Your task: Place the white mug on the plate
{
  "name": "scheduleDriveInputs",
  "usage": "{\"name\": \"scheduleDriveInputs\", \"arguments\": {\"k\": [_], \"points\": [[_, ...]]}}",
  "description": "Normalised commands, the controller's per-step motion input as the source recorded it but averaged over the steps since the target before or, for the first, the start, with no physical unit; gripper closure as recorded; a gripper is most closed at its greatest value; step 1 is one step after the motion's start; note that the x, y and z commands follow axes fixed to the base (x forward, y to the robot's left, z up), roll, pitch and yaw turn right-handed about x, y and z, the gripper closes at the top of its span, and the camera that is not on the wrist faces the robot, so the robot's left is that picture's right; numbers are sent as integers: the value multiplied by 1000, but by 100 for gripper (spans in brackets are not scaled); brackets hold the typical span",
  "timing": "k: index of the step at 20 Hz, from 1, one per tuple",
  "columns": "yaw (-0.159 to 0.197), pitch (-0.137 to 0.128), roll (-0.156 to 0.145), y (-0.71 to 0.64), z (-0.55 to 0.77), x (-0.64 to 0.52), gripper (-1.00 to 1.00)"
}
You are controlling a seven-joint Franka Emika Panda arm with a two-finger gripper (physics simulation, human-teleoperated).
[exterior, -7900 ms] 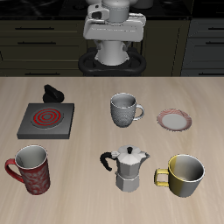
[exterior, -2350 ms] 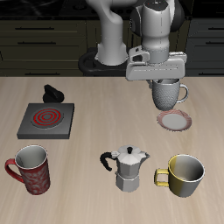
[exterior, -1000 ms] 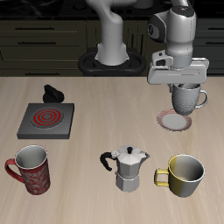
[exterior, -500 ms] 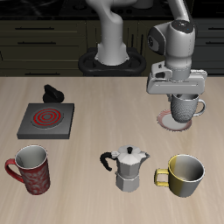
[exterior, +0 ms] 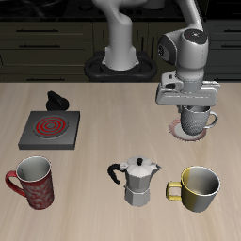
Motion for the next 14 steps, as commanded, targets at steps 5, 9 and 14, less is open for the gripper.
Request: {"name": "scheduleDriveInputs", "arguments": {"k": [5,9,14], "points": [[-12,8,-34,-75,-35,41,-100],[9,-3,-13,-56,-7,19,-100],[19,-17,1,14,51,-2,-100]]}}
